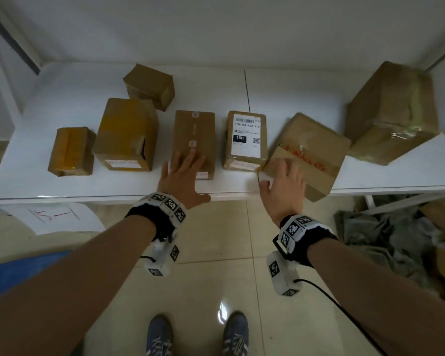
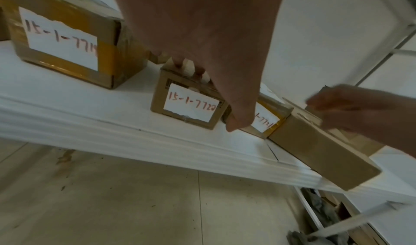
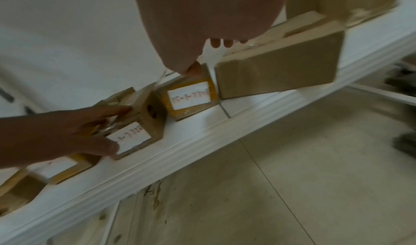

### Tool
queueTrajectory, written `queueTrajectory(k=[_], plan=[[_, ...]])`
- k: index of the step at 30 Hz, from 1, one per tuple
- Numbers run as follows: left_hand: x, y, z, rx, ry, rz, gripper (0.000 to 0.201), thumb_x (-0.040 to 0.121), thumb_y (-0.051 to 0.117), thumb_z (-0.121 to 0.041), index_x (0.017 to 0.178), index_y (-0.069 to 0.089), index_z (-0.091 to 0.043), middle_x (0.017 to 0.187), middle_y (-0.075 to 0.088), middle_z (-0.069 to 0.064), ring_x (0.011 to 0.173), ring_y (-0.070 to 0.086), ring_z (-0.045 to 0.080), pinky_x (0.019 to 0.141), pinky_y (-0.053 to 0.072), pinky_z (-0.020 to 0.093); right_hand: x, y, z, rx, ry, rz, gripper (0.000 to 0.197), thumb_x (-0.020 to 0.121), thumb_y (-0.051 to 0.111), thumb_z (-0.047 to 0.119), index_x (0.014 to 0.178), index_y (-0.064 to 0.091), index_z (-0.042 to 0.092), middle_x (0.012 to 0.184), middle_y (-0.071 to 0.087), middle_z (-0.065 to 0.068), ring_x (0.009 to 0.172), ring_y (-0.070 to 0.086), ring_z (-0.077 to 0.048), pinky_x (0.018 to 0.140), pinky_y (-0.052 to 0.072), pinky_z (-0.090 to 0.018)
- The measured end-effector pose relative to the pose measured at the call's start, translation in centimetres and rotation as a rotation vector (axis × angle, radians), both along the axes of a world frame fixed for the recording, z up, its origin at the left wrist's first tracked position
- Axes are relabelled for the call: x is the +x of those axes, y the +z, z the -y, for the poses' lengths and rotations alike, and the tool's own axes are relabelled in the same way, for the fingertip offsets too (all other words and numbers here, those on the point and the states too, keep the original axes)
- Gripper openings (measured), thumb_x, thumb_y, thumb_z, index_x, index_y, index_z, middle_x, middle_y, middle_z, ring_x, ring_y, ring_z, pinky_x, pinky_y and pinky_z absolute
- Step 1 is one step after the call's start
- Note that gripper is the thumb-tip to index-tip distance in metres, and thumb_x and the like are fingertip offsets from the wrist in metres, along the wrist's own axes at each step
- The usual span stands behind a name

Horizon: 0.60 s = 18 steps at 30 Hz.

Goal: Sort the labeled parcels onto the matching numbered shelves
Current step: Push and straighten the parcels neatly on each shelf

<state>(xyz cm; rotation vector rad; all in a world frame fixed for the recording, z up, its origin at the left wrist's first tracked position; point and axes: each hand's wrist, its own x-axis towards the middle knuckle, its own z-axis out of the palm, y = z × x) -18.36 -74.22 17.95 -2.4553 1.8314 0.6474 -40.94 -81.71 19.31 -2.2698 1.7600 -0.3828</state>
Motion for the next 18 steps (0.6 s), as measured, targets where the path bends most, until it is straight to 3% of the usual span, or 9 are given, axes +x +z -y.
queueTrajectory(k=[4, 5, 7, 9, 11, 13, 16, 18], plan=[[-0.7, 0.4, 0.9, -0.146, 0.093, -0.063, 0.099, 0.078, 0.073, -0.055, 0.156, 0.019, -0.028, 0.167, -0.004, -0.005, 0.153, -0.003, 0.028, 0.123, 0.003, 0.052, -5.1, 0.0, 1.6, 0.047, -0.568, 0.209, 0.054, 0.085, 0.068, 0.026, 0.129, 0.044, 0.007, 0.134, 0.04, -0.018, 0.12, 0.045, -0.039, 0.096, 0.037, -0.046], [-1.2, 0.4, 1.0, -0.218, 0.11, -0.082, 0.095, 0.077, 0.075, -0.051, 0.154, 0.025, -0.026, 0.167, 0.002, -0.003, 0.153, 0.001, 0.029, 0.123, 0.005, 0.052, -6.4, -0.2, 2.3, 0.15, -0.728, 0.306, 0.061, 0.084, 0.072, 0.033, 0.131, 0.043, 0.008, 0.133, 0.039, -0.016, 0.118, 0.047, -0.039, 0.094, 0.039, -0.044], [-2.5, 0.2, 1.2, -0.341, 0.115, -0.122, 0.086, 0.077, 0.076, -0.045, 0.148, 0.035, -0.022, 0.164, 0.015, 0.002, 0.153, 0.009, 0.028, 0.123, 0.011, 0.053, -8.7, -0.6, 3.7, 0.461, -0.958, 0.513, 0.086, 0.073, 0.077, 0.058, 0.135, 0.041, 0.011, 0.121, 0.048, -0.007, 0.099, 0.056, -0.033, 0.089, 0.046, -0.041], [-4.0, 0.1, 1.6, -0.426, 0.108, -0.159, 0.077, 0.076, 0.076, -0.042, 0.142, 0.04, -0.021, 0.159, 0.027, 0.006, 0.149, 0.021, 0.03, 0.119, 0.022, 0.057, -10.2, -1.3, 4.7, 0.674, -1.025, 0.783, 0.103, 0.063, 0.08, 0.066, 0.141, 0.039, 0.013, 0.106, 0.055, -0.008, 0.083, 0.061, -0.03, 0.088, 0.057, -0.049], [-5.5, -0.1, 1.8, -0.467, 0.108, -0.175, 0.073, 0.076, 0.074, -0.041, 0.138, 0.043, -0.02, 0.154, 0.033, 0.008, 0.143, 0.032, 0.031, 0.115, 0.031, 0.056, -10.8, -2.3, 5.4, 0.715, -1.023, 1.042, 0.097, 0.074, 0.084, 0.049, 0.148, 0.031, 0.015, 0.115, 0.05, -0.011, 0.094, 0.063, -0.034, 0.08, 0.06, -0.051], [-7.0, -0.2, 2.1, -0.471, 0.122, -0.19, 0.07, 0.077, 0.075, -0.037, 0.138, 0.044, -0.021, 0.157, 0.03, 0.006, 0.142, 0.032, 0.029, 0.116, 0.031, 0.053, -10.9, -2.8, 6.0, 0.727, -1.0, 1.191, 0.086, 0.083, 0.082, 0.035, 0.148, 0.032, 0.011, 0.123, 0.052, -0.017, 0.103, 0.065, -0.038, 0.065, 0.062, -0.044], [-8.5, -0.3, 2.4, -0.475, 0.129, -0.196, 0.068, 0.078, 0.075, -0.033, 0.138, 0.045, -0.02, 0.158, 0.028, 0.003, 0.142, 0.033, 0.027, 0.115, 0.033, 0.05, -11.0, -3.3, 6.5, 0.729, -0.981, 1.3, 0.069, 0.084, 0.082, 0.032, 0.136, 0.049, 0.001, 0.124, 0.062, -0.025, 0.088, 0.071, -0.037, 0.051, 0.059, -0.03], [-9.2, -0.4, 2.7, -0.493, 0.12, -0.204, 0.067, 0.077, 0.075, -0.031, 0.137, 0.046, -0.019, 0.154, 0.032, 0.001, 0.137, 0.037, 0.025, 0.112, 0.037, 0.05, -11.2, -3.2, 7.3, 0.657, -1.015, 1.364, 0.062, 0.085, 0.08, 0.029, 0.129, 0.053, -0.006, 0.119, 0.064, -0.026, 0.077, 0.07, -0.036, 0.048, 0.06, -0.029]])
